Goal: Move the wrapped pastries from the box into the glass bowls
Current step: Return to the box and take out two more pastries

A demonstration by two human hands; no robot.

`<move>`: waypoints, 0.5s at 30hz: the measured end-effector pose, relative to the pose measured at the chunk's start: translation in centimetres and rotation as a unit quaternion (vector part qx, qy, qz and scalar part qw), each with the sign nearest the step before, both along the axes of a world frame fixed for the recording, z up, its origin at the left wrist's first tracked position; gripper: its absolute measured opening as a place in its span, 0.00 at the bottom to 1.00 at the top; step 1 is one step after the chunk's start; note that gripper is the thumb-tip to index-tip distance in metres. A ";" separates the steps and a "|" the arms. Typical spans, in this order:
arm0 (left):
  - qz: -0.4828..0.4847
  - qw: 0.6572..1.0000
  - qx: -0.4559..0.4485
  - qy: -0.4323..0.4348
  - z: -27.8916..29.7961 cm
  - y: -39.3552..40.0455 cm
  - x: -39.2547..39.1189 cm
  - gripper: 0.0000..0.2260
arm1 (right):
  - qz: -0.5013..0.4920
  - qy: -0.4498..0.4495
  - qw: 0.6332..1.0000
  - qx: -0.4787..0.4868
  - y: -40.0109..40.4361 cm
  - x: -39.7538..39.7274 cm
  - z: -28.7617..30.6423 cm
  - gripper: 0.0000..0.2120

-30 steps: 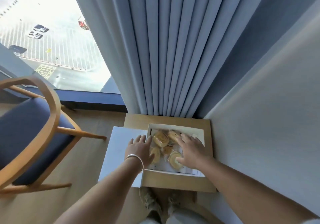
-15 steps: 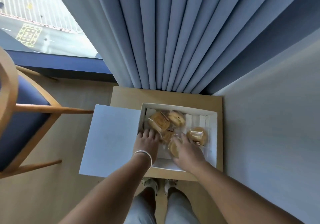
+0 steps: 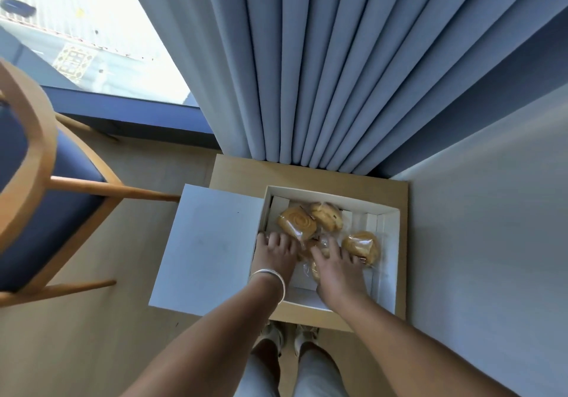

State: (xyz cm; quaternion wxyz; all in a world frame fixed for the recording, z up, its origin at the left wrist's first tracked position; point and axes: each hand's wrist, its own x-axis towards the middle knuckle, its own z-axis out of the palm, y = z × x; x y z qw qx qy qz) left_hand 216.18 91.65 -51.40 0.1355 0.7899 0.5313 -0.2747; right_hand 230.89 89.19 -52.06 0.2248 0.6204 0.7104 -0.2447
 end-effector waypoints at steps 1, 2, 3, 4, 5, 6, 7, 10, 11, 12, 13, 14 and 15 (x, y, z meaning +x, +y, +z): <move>0.007 1.000 0.004 -0.004 1.1 -0.1 0.1 0.22 | -0.003 -0.001 1.000 -0.002 0.1 0.1 1.0 0.36; 0.012 1.000 0.006 -0.005 2.3 -0.2 0.3 0.25 | -0.008 0.000 1.000 -0.003 0.1 0.2 2.1 0.38; 0.015 1.000 0.009 -0.005 3.5 -0.2 0.4 0.27 | -0.012 0.003 1.000 -0.001 0.2 0.3 3.2 0.38; 0.017 1.000 0.015 -0.006 4.8 -0.1 0.5 0.28 | -0.014 0.006 1.000 0.005 0.4 0.4 4.5 0.38; 0.021 0.999 0.023 -0.008 6.1 0.1 0.6 0.29 | -0.015 0.009 1.000 0.014 0.6 0.5 5.8 0.38; 0.026 0.999 0.031 -0.011 7.5 0.3 0.5 0.30 | -0.015 0.010 1.000 0.024 0.9 0.6 7.1 0.37; 0.031 0.999 0.041 -0.014 9.0 0.7 0.4 0.31 | -0.014 0.009 0.999 0.035 1.2 0.6 8.5 0.37; 0.046 0.996 0.071 -0.025 13.5 1.9 -0.6 0.33 | -0.008 0.009 0.997 0.073 2.3 0.4 12.6 0.36; 0.050 0.995 0.084 -0.029 15.0 2.4 -1.1 0.33 | -0.008 0.014 0.996 0.089 2.8 0.3 14.0 0.35; 0.055 0.993 0.098 -0.031 16.5 2.9 -1.7 0.33 | -0.009 0.020 0.994 0.104 3.4 0.0 15.3 0.35; 0.062 0.991 0.111 -0.031 18.0 3.3 -2.2 0.33 | -0.009 0.027 0.993 0.117 4.0 -0.2 16.7 0.35; 0.071 0.989 0.125 -0.032 19.4 3.6 -2.8 0.33 | -0.009 0.034 0.991 0.129 4.5 -0.4 18.0 0.35; 0.081 0.986 0.140 -0.031 20.7 3.9 -3.4 0.33 | -0.009 0.040 0.989 0.140 5.2 -0.7 19.4 0.35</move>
